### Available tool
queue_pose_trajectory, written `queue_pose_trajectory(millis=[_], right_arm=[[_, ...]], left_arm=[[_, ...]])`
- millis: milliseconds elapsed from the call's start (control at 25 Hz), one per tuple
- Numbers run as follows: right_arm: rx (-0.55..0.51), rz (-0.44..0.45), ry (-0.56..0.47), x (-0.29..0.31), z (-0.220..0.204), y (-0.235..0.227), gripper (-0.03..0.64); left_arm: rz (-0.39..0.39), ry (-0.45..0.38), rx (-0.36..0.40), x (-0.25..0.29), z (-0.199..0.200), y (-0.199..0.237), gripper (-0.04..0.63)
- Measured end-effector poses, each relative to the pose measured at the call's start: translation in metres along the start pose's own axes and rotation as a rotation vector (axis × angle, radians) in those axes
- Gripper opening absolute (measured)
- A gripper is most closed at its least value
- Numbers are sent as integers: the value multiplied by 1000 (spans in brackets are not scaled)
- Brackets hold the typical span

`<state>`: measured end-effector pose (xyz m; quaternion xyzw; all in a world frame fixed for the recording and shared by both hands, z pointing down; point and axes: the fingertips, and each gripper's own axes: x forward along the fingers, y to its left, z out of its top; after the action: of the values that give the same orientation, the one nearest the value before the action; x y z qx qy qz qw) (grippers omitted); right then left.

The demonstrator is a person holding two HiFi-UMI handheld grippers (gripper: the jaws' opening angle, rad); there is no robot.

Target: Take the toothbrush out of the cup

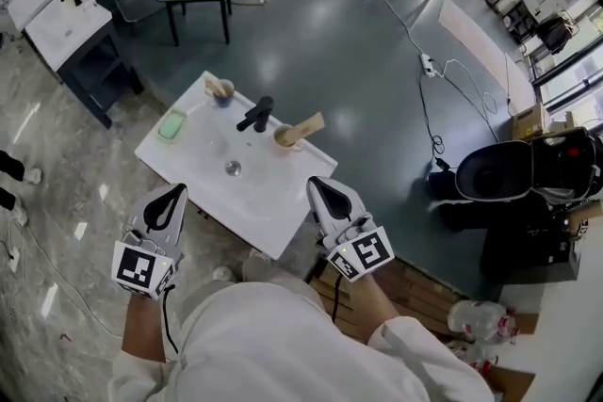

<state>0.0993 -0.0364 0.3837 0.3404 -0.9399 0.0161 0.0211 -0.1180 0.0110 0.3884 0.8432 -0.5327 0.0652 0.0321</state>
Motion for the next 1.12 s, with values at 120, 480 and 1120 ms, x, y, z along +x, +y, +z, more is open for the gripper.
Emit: queue_pose_trajectory(millis=[120, 480, 1120], right_arm=[[5, 25, 4, 5, -6, -13, 0], [21, 61, 50, 27, -42, -42, 25], [64, -47, 257, 82, -160, -119, 83]], left_arm=[[22, -6, 0, 10, 1, -2, 2], [57, 6, -27, 28, -9, -2, 2], [52, 33, 3, 55, -4, 36, 2]])
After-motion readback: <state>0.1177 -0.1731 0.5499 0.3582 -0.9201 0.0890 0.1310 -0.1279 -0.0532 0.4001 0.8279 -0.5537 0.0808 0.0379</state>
